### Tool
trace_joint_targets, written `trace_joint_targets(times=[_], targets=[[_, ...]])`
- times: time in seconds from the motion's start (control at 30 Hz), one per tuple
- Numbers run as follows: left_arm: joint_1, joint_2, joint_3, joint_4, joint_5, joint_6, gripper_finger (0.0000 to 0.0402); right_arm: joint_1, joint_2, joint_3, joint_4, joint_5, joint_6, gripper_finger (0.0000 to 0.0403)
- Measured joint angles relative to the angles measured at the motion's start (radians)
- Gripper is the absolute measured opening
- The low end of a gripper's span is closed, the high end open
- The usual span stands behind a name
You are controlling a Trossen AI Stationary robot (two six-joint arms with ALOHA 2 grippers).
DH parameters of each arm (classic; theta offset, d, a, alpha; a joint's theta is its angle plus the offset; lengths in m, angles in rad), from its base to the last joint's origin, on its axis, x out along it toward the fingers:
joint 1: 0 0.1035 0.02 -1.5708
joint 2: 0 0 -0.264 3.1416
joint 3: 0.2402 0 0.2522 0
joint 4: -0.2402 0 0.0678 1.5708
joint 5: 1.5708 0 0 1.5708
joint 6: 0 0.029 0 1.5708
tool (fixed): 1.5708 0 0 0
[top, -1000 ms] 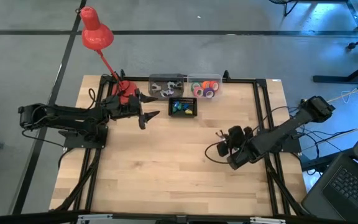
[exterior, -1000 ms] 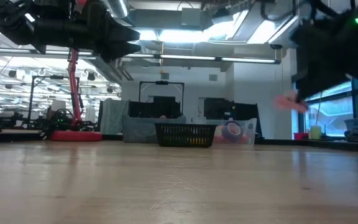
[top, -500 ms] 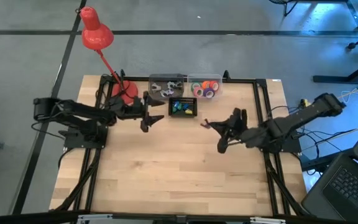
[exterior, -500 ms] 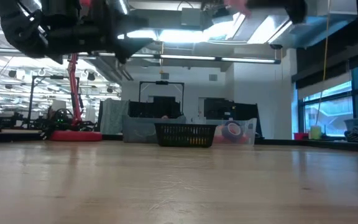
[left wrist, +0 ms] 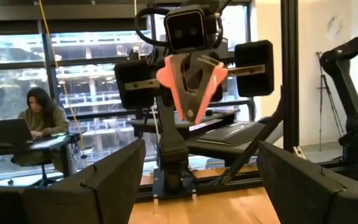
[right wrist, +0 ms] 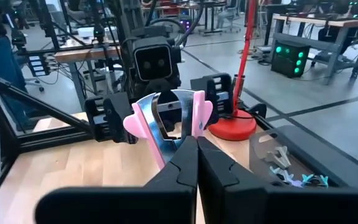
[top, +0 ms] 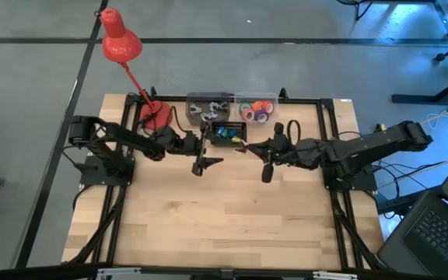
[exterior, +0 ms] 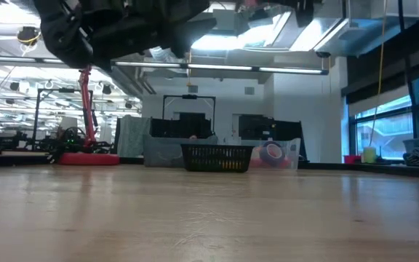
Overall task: Pick and place Stapler, Stapler remover, tape
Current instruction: Put the pink staple remover into the gray bin
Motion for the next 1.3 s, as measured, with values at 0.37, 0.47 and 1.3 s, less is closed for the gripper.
trace_joint_targets(times=[0.37, 0.47, 1.3], targets=[[0.001, 0.015, 0.071, -0.009, 0.020, 0.003, 0.0298, -0.048, 0.053, 0.000, 0.025, -0.020, 0.001, 0.0000], [0.000, 0.015, 0.082, -0.056, 0.038, 0.011, 0.0298, -0.062, 0.055, 0.000, 0.040, -0.055, 0.000, 0.0000], [0.000, 0.015, 0.098, -0.058, 0.008, -0.014, 0.0269, -0.153, 0.100, -0.001, 0.086, -0.151, 0.000, 0.0000]])
